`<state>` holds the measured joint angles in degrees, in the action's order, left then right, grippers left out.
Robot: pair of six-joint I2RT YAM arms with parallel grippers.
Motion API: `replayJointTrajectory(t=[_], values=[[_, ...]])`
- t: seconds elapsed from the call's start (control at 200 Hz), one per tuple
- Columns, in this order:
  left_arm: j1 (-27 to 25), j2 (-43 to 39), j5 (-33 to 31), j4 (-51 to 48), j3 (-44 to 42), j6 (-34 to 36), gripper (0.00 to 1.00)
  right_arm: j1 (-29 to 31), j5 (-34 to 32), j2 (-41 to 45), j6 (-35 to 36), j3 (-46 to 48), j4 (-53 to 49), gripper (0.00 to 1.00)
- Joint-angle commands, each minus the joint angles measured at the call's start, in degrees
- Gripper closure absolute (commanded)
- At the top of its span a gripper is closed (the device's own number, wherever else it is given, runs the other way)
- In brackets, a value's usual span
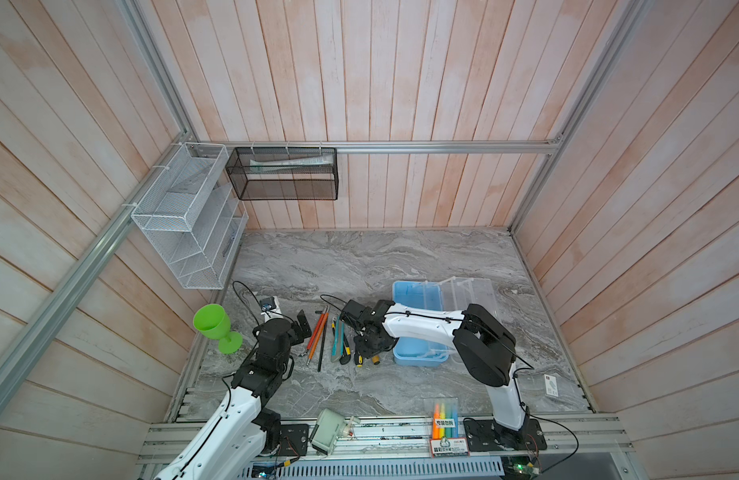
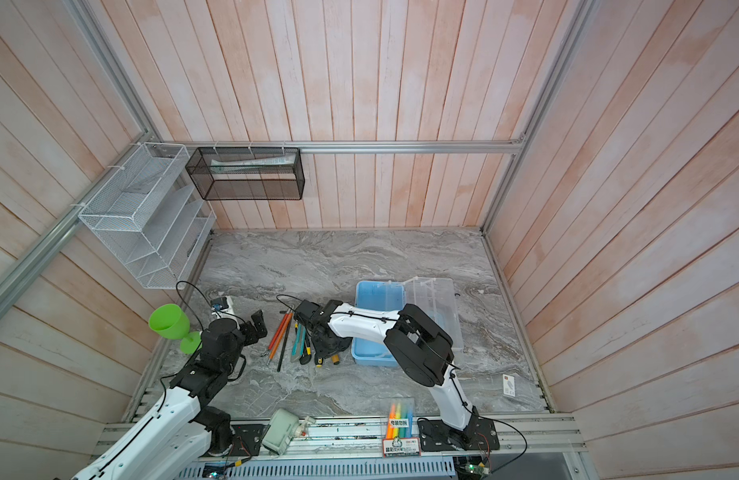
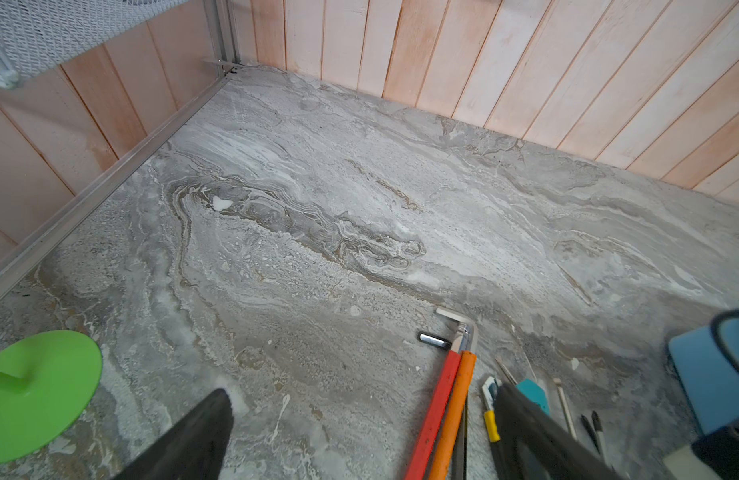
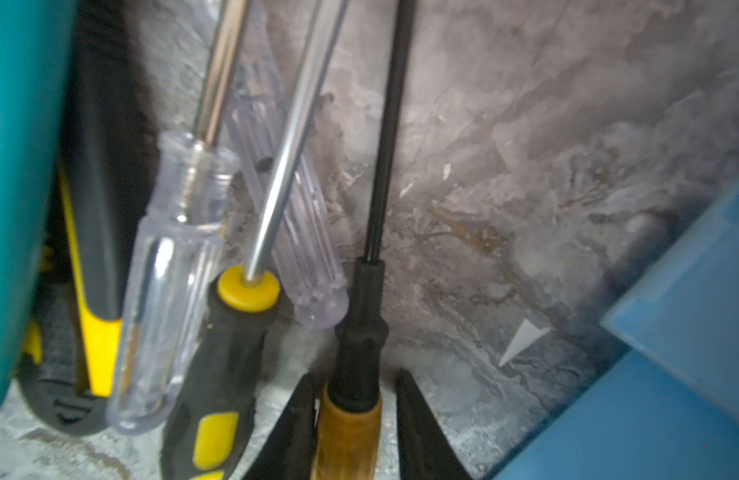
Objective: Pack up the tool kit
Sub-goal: 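Grasp the yellow-handled black screwdriver with the right gripper, then carry the yellow-handled screwdriver over the open box with the right gripper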
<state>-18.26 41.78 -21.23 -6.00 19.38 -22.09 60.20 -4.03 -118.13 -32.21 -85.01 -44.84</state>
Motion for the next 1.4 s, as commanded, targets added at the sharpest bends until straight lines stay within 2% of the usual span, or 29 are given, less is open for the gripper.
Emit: replayJointTrajectory(t=[0.0, 0.155, 0.205, 0.4, 0.62, 0.855, 1.155, 1.395], values=[[0.4, -0.1, 0.9, 0.6, 0.9, 0.0, 0.0, -0.3, -1.1, -0.9, -1.4, 0.8, 0.0, 0.7], [0.6, 0.2, 1.2, 0.6, 1.1, 0.0, 0.0, -0.4, -1.2, -1.6, -2.3, 0.6, -0.2, 0.78], [0.7, 0.5, 1.2, 0.7, 1.2, 0.0, 0.0, -0.5, -1.0, -1.5, -2.7, 0.5, -0.2, 0.85], [0.8, 1.0, 1.5, 0.7, 1.4, 0.1, 0.0, -1.8, -2.2, 0.7, -4.6, 0.0, -1.1, 1.0], [1.0, 1.6, 1.9, 0.8, 1.6, 0.2, 0.0, -3.2, -2.1, 5.6, -5.9, -0.1, 0.6, 1.0], [1.3, 3.1, 2.4, 0.9, 2.2, 0.2, 0.0, -5.2, -2.5, 12.1, -4.6, -1.7, -2.2, 1.0], [1.6, 2.6, 2.6, 0.9, 1.9, 0.2, 0.0, -11.7, -4.3, 23.1, -1.4, 0.6, -7.2, 1.0], [1.6, 2.6, 2.6, 0.9, 1.9, 0.2, 0.0, -19.7, -5.7, 34.4, 1.2, 7.7, -10.2, 1.0]])
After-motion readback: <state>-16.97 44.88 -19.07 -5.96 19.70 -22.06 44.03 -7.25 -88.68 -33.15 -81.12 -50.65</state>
